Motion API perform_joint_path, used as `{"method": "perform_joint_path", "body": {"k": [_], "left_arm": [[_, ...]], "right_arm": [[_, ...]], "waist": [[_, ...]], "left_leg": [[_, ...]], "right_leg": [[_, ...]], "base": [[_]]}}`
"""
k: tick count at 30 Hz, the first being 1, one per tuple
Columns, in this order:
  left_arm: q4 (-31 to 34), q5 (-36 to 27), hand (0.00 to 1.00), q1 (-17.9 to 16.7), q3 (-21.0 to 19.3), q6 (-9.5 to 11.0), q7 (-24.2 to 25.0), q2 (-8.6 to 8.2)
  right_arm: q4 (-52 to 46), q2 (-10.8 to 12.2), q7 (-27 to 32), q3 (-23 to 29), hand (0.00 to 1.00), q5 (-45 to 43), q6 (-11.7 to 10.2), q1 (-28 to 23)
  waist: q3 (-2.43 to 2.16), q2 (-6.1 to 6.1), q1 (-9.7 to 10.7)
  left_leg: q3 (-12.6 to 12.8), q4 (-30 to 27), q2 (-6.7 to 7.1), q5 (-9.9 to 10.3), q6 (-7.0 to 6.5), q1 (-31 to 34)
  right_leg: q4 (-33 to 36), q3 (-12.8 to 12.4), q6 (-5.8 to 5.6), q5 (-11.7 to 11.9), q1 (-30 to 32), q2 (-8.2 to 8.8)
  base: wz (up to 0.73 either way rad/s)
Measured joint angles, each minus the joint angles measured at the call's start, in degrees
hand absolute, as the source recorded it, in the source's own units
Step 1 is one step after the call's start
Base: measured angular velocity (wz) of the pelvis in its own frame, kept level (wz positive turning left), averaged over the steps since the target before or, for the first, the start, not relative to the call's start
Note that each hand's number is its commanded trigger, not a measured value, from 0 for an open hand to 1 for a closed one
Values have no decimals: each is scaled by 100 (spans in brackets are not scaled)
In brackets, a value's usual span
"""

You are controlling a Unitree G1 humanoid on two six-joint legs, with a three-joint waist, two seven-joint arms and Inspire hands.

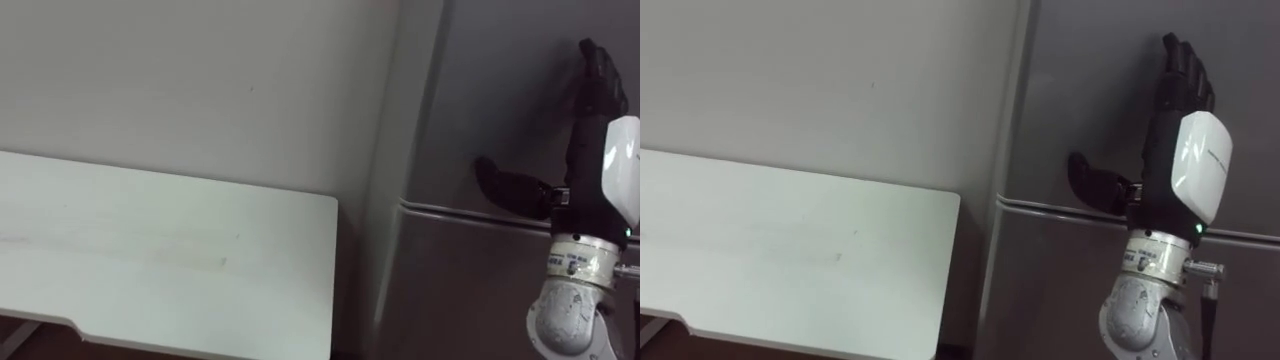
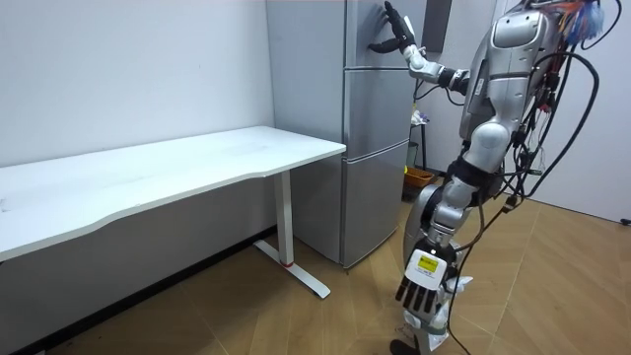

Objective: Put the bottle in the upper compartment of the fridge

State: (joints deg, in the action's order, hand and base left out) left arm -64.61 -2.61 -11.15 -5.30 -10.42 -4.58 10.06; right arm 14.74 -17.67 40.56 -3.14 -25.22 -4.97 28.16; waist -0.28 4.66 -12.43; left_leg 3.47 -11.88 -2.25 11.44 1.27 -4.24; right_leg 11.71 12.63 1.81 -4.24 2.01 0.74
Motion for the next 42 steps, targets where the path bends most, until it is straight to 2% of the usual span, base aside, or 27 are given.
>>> {"method": "perform_joint_path", "body": {"k": [7,15,18,20,22,25,26,28,31,34,38,42], "left_arm": [[47,-78,0,-67,122,161,-24,7],[-81,-348,0,-252,96,334,18,26],[-77,-354,0,-369,44,454,39,5],[-77,-358,0,-410,-60,533,44,-4],[-82,-455,0,-470,-98,615,45,0],[-112,-471,0,-516,-134,671,12,-1],[-128,-468,0,-512,-135,675,7,-1],[-154,-466,0,-515,-142,675,9,-3],[-155,-464,0,-484,-180,724,14,-3],[-187,-477,0,-477,-177,802,19,-2],[-177,-690,0,-382,-166,908,12,3],[-132,-701,0,-445,-188,1001,-42,-9]], "right_arm": [[-77,-2,-139,-11,0,39,-132,-6],[-145,-42,-160,33,0,42,-189,-40],[-274,-78,-151,415,0,50,-307,-130],[-309,-115,-48,824,0,138,-295,-132],[-361,-250,214,1285,0,421,-295,-235],[-477,-434,474,1595,0,633,-302,-570],[-477,-488,517,1681,0,632,-301,-693],[-477,-506,551,1880,0,632,-269,-799],[-477,-641,694,2240,0,642,-267,-1045],[-478,-722,890,2311,0,702,-276,-1246],[-456,-726,1029,2319,0,854,-361,-1632],[-325,-728,1056,2499,0,2058,-381,-1973]], "waist": [[-1,-8,197],[-15,83,479],[-21,125,573],[-15,150,595],[-14,171,627],[-14,189,744],[-28,215,802],[-22,202,914],[-13,186,957],[17,148,1061],[20,152,1112],[13,173,1177]], "left_leg": [[-31,14,7,-2,-1,2],[-95,27,54,-11,-40,26],[-135,26,69,-4,-61,34],[-164,33,74,4,-75,35],[-180,63,77,-15,-108,-2],[-182,110,78,-4,-124,-31],[-176,135,79,-3,-124,-33],[-171,169,80,-3,-125,-35],[-110,237,71,-3,-127,-78],[-68,302,70,3,-137,-141],[-35,327,66,12,-144,-148],[-42,343,74,25,-163,-141]], "right_leg": [[0,21,5,-2,-1,2],[-5,113,15,-8,-8,28],[-34,153,0,-11,-41,50],[-92,165,-18,0,-70,43],[-116,162,-25,19,-121,29],[-116,159,-20,2,-126,28],[-116,146,-41,-17,-112,24],[-112,135,-37,-23,-93,21],[-115,72,-9,-9,-73,-1],[-102,38,-14,-33,-88,-5],[-104,12,-24,-49,-68,-14],[-108,9,-37,-60,-55,-6]], "base": [[1],[6],[10],[5],[0],[0],[-4],[-4],[-10],[-7],[-3],[1]]}}
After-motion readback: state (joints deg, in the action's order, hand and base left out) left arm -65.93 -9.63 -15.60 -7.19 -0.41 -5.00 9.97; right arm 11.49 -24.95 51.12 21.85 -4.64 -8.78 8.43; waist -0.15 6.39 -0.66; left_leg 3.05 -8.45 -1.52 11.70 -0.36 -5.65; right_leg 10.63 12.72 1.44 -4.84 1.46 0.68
